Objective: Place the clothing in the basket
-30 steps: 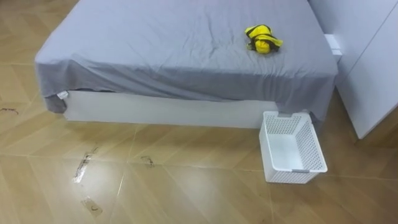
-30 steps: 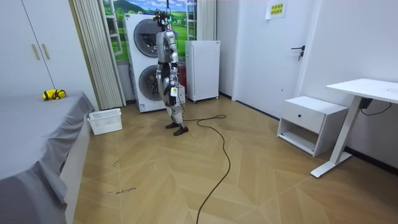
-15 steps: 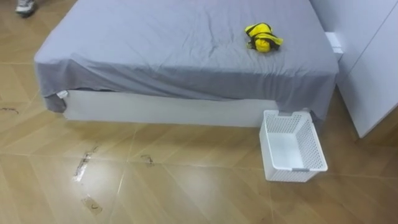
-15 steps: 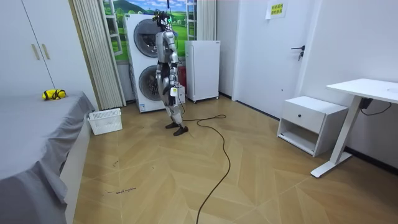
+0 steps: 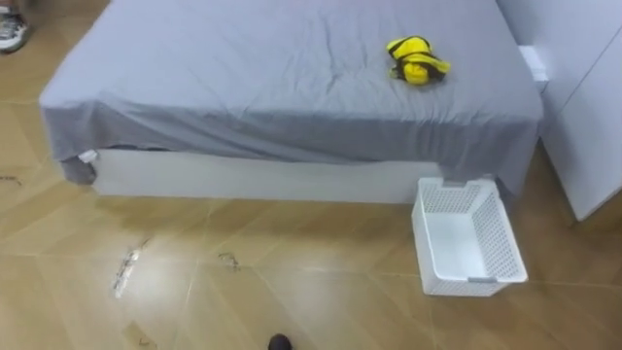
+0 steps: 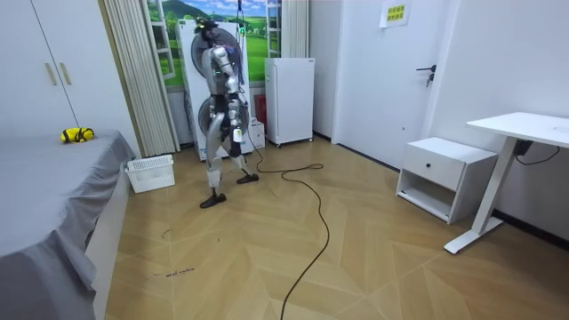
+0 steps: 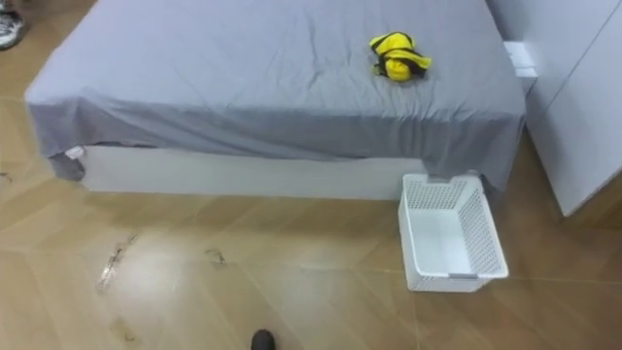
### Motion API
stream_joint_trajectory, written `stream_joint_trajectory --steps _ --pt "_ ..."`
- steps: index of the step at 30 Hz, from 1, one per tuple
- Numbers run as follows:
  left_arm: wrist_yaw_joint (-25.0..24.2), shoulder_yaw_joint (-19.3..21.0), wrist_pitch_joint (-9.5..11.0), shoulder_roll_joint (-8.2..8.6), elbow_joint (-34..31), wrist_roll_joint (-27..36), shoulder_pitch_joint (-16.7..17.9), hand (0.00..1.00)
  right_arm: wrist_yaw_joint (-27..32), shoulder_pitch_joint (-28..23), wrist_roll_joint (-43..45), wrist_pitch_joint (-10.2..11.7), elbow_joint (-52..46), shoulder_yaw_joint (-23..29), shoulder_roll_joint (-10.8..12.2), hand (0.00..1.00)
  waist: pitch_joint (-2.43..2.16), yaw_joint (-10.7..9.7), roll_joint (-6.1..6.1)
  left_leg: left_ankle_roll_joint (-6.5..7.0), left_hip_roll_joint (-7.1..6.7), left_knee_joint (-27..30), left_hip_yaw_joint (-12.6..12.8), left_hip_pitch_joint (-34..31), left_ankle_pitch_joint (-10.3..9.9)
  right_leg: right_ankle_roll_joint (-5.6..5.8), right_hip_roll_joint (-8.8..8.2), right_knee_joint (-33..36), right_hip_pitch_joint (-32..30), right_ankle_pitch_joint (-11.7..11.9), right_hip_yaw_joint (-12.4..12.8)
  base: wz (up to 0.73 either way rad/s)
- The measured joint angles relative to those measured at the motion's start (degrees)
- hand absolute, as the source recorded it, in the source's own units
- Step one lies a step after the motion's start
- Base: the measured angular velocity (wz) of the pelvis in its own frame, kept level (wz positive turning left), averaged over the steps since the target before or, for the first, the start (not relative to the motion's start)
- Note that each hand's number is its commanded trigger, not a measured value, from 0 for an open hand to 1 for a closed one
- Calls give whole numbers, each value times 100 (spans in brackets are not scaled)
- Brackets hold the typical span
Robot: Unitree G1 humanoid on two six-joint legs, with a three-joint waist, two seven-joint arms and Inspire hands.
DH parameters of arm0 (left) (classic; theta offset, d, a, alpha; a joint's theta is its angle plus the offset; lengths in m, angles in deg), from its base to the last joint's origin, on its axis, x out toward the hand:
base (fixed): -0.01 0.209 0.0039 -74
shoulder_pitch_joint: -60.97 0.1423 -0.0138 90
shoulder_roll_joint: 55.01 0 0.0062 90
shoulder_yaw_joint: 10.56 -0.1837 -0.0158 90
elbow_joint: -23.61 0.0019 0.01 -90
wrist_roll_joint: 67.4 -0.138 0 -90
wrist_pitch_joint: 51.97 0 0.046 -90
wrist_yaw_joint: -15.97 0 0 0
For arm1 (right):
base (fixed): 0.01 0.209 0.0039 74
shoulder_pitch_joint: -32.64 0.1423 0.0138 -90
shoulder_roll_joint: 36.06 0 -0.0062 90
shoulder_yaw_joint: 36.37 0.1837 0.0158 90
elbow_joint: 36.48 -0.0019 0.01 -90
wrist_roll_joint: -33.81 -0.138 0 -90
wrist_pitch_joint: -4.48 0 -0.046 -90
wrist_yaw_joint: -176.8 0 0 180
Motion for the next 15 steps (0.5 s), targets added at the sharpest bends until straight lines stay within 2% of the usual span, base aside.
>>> stream_joint_trajectory --steps 1,2,3,4,5,6,7,8,9,10,11,12,13,14,15 --pt "-14 -10 2 0 4 -49 -14 0 13 -13 -3 43 -53 53 5 0 10 4 29 44 7 373 84 10 -369 122 -96 357 -13 74 -8 -12" --pt "-30 -11 8 -6 10 -51 -13 0 25 -28 -4 82 -66 54 11 0 7 13 41 51 6 506 104 64 -540 212 -137 697 -69 130 -5 -5" --pt "-39 -23 18 -36 24 -30 -26 0 75 -19 -24 140 -84 31 25 0 23 19 29 93 -28 563 166 311 -819 262 -244 1487 -239 396 -28 7" --pt "-33 -25 40 -53 37 -14 -79 0 149 -40 -22 182 -83 32 27 0 16 -2 23 128 -91 450 221 642 -1004 231 -351 2341 -453 931 -25 13" --pt "-24 -42 54 -54 59 -18 -131 0 182 -47 -34 204 -83 38 19 0 16 -4 51 146 -111 370 217 815 -1072 205 -389 2726 -577 1327 -32 15" --pt "23 -132 76 -62 29 -67 -243 0 234 -39 -77 261 -97 49 7 0 -9 17 181 171 -181 137 127 1183 -1166 72 -440 3383 -852 2111 -35 6" --pt "48 -122 109 -58 -28 -202 -308 0 247 -32 -89 290 -163 51 7 0 11 23 203 171 -176 -119 58 1507 -1227 -19 -365 3893 -1258 1942 -98 0" --pt "60 -128 134 -57 -30 -303 -365 0 241 22 -108 296 -195 47 5 0 40 21 234 156 -154 -230 8 1661 -1240 -97 -286 4054 -1475 1669 -195 13" --pt "72 -146 137 -58 -31 -392 -474 0 247 81 -166 311 -301 32 16 0 77 -36 345 139 -107 -425 -237 1938 -1260 -267 -56 4078 -1901 1207 -391 31" --pt "70 -218 146 -64 -65 -412 -555 0 246 89 -247 337 -417 31 26 0 71 -96 411 102 -38 -589 -382 2175 -1314 -292 154 3772 -2316 919 -628 42" --pt "56 -265 150 -69 -82 -409 -590 0 241 101 -279 347 -478 35 28 0 79 -125 442 85 0 -654 -441 2296 -1353 -302 260 3495 -2507 833 -694 47" --pt "32 -409 142 -73 -89 -391 -644 0 249 123 -312 409 -553 33 34 0 85 -201 484 37 76 -762 -576 2526 -1430 -339 479 2704 -2780 803 -704 53" --pt "3 -609 134 -78 -113 -380 -648 0 265 178 -330 475 -579 34 43 0 84 -259 508 -20 138 -946 -703 2798 -1511 -348 593 1700 -2929 939 -712 55" --pt "-15 -655 120 -72 -140 -384 -633 0 286 164 -323 509 -628 35 48 0 78 -265 515 -61 166 -1040 -733 2948 -1555 -342 615 1174 -2976 1132 -724 55" --pt "-93 -740 115 -45 -153 -396 -622 0 387 154 -300 548 -707 43 45 0 82 -272 568 -159 284 -1175 -736 3286 -1643 -430 656 569 -3006 1851 -809 46"
